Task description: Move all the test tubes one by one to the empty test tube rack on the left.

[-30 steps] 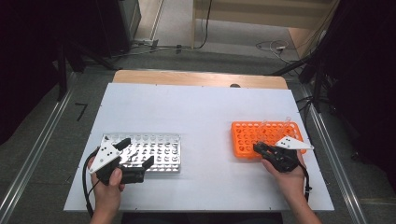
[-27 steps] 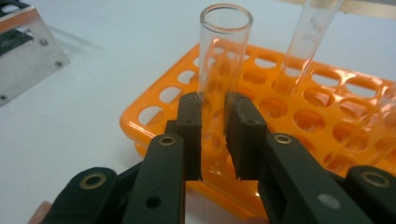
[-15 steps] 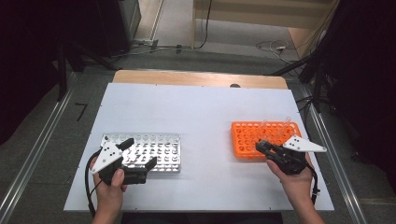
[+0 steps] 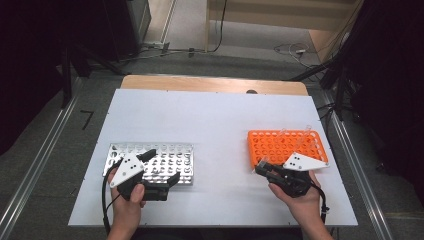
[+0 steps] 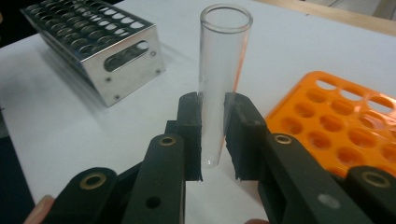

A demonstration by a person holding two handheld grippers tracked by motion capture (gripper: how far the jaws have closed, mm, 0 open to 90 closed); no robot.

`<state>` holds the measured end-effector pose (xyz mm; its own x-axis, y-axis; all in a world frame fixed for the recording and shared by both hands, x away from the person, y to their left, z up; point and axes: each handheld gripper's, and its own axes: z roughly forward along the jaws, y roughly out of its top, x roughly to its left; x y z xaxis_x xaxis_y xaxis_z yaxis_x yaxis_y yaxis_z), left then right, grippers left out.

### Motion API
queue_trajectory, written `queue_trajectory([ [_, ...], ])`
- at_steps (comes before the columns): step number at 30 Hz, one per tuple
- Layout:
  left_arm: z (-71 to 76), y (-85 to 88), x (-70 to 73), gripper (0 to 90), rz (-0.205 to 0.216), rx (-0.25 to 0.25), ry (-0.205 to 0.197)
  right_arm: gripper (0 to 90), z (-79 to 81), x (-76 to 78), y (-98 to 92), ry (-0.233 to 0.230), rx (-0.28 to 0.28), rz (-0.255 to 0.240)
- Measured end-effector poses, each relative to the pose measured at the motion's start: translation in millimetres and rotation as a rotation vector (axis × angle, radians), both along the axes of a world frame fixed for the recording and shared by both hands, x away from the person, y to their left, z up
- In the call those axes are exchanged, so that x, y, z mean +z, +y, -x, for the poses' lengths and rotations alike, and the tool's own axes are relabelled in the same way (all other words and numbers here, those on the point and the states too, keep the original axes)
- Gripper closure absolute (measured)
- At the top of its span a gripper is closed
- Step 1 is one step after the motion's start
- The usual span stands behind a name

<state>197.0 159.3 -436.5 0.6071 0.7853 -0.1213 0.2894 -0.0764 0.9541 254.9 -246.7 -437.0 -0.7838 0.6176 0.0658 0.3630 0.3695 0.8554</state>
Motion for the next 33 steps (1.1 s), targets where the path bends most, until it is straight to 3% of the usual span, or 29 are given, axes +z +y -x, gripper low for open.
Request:
queue_trajectory([
  [6, -1.2, -16.0, 2.5, 0.0, 0.006, -0.055, 0.011, 74.2, 7.4, -2.2, 16.9, 0.015, 0.046, 0.012],
  [14, -3.0, -39.6, 3.1, 1.1, 0.013, -0.124, 0.059, 74.2, 16.8, -3.7, 36.3, 0.019, 0.110, 0.017],
  [20, -1.1, -60.9, 5.2, 13.2, -0.014, -0.121, 0.086, 74.2, 21.6, -5.9, 47.4, 0.024, 0.143, 0.027],
  [24, 0.7, -73.7, 6.0, 21.4, -0.025, -0.148, 0.095, 74.2, 25.8, -9.0, 59.4, 0.029, 0.176, 0.046],
  [33, 4.8, -93.7, 3.5, 45.0, -0.012, -0.266, 0.104, 74.2, 32.7, -12.5, 77.5, 0.032, 0.220, 0.070],
])
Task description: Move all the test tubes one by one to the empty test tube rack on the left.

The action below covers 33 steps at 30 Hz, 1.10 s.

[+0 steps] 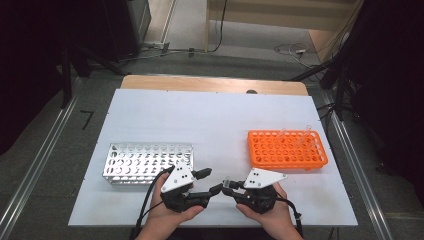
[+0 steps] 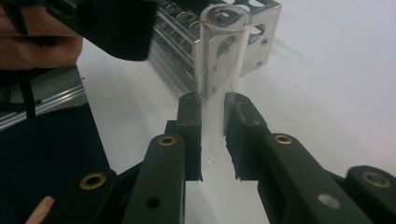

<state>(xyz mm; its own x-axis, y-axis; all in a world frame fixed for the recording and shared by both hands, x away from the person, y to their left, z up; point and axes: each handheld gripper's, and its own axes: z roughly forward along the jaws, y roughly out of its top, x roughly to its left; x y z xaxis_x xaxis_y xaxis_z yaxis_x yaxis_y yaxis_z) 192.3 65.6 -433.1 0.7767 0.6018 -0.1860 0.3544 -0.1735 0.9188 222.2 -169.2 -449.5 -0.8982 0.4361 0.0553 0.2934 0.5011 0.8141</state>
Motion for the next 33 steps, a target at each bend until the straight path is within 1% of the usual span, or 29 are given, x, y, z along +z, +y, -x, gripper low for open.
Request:
queue_trajectory([
  [3, 1.2, -4.4, 0.3, 51.2, -0.006, -0.029, -0.003, 74.3, 2.9, -0.6, 5.6, -0.007, 0.015, 0.013],
  [6, 2.2, -7.7, 0.2, 57.4, -0.011, -0.035, -0.005, 74.2, 5.8, -0.9, 10.5, -0.013, 0.031, 0.023],
  [10, 2.2, -9.2, -0.6, 66.6, -0.022, -0.039, -0.004, 74.3, 8.9, -0.3, 14.7, -0.014, 0.046, 0.024],
  [12, 2.3, -10.0, -1.1, 69.6, -0.027, -0.046, -0.004, 74.3, 9.7, 0.3, 15.5, -0.022, 0.049, 0.026],
  [13, 2.3, -10.3, -1.1, 69.6, -0.029, -0.051, -0.003, 74.3, 9.7, 0.3, 15.5, -0.022, 0.049, 0.026],
  [14, 2.5, -10.9, -1.3, 72.0, -0.031, -0.054, -0.005, 74.2, 9.5, 0.5, 15.3, -0.020, 0.050, 0.025],
  [22, 2.4, -11.5, -1.8, 74.0, -0.039, -0.046, -0.009, 74.2, 9.4, 0.0, 14.9, -0.012, 0.048, 0.027],
  [28, 2.9, -10.9, -0.6, 75.1, -0.041, -0.031, -0.022, 74.0, 8.6, 0.4, 14.1, -0.009, 0.044, 0.011],
  [30, 2.7, -10.9, 0.0, 75.2, -0.047, -0.030, -0.025, 73.4, 8.0, 0.3, 13.4, -0.006, 0.047, 0.009],
  [32, 1.8, -10.0, 1.6, 75.2, -0.044, -0.022, -0.023, 69.1, 7.2, 0.9, 11.6, 0.000, 0.058, -0.003],
  [33, 1.8, -10.0, 1.6, 75.2, -0.044, -0.022, -0.023, 69.1, 7.2, 0.9, 11.6, 0.000, 0.058, -0.003],
])
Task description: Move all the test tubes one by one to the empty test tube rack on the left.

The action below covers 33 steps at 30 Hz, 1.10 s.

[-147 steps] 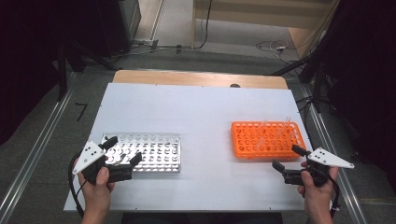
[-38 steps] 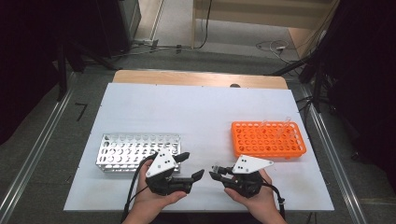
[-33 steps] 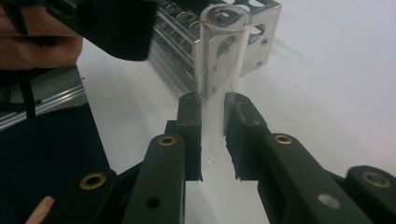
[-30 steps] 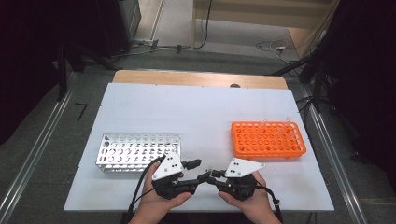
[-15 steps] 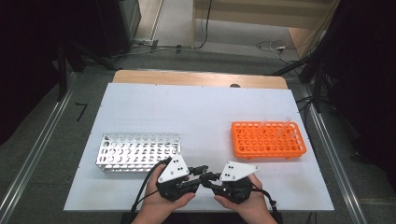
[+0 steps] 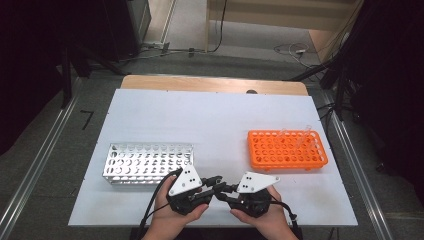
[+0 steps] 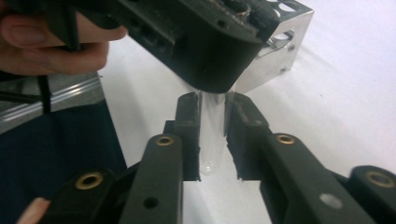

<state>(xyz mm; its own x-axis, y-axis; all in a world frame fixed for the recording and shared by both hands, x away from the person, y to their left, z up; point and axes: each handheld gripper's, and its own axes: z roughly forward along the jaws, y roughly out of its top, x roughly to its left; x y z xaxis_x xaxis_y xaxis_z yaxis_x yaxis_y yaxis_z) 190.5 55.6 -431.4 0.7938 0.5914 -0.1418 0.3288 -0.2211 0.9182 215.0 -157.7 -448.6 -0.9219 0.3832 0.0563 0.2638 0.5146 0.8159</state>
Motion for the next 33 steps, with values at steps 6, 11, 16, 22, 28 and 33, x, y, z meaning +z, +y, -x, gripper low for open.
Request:
queue_trajectory([
  [6, -8.0, 10.6, 6.2, 75.3, 0.007, 0.032, 0.003, 46.5, -2.7, 3.9, -11.0, -0.013, -0.010, -0.019],
  [11, -16.5, 19.4, 14.5, 75.3, -0.003, 0.052, -0.015, 29.5, -8.0, 8.9, -28.2, -0.005, -0.038, -0.061],
  [16, -27.9, 28.6, 21.3, 75.3, 0.010, 0.089, -0.007, 13.0, -10.2, 13.5, -46.2, -0.018, -0.077, -0.065],
  [22, -40.0, 37.7, 27.7, 75.3, 0.009, 0.125, -0.007, 0.0, -12.3, 13.3, -69.4, -0.006, -0.113, -0.079],
  [28, -51.7, 47.1, 32.0, 75.3, 0.020, 0.153, -0.006, 0.0, -14.1, 11.5, -88.2, 0.020, -0.139, -0.091],
  [33, -61.9, 56.8, 34.3, 75.3, 0.030, 0.187, -0.008, 0.0, -14.8, 8.9, -105.7, 0.016, -0.172, -0.087],
])
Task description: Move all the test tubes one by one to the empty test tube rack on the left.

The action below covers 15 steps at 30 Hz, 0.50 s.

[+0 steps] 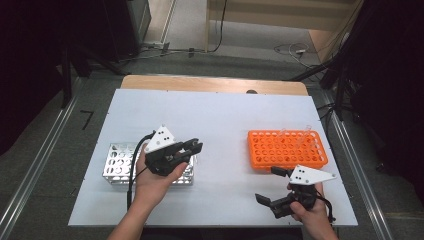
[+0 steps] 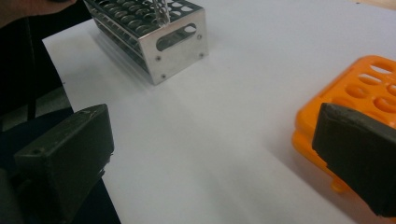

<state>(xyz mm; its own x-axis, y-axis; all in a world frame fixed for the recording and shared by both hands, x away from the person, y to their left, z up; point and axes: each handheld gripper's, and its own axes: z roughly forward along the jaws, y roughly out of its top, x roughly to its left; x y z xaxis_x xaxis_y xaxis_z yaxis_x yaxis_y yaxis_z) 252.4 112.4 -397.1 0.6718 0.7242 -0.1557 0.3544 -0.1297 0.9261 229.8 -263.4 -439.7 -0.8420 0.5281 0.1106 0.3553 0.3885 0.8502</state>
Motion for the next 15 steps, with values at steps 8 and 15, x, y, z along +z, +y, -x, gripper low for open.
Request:
queue_trajectory([
  [8, -14.0, 16.6, 1.7, 75.3, -0.005, 0.053, -0.011, 0.0, -7.5, -2.7, -16.5, 0.003, -0.034, 0.007],
  [15, -23.2, 24.2, -3.8, 75.3, -0.011, 0.118, -0.010, 0.0, -9.0, -3.1, -19.6, 0.004, -0.054, 0.009],
])
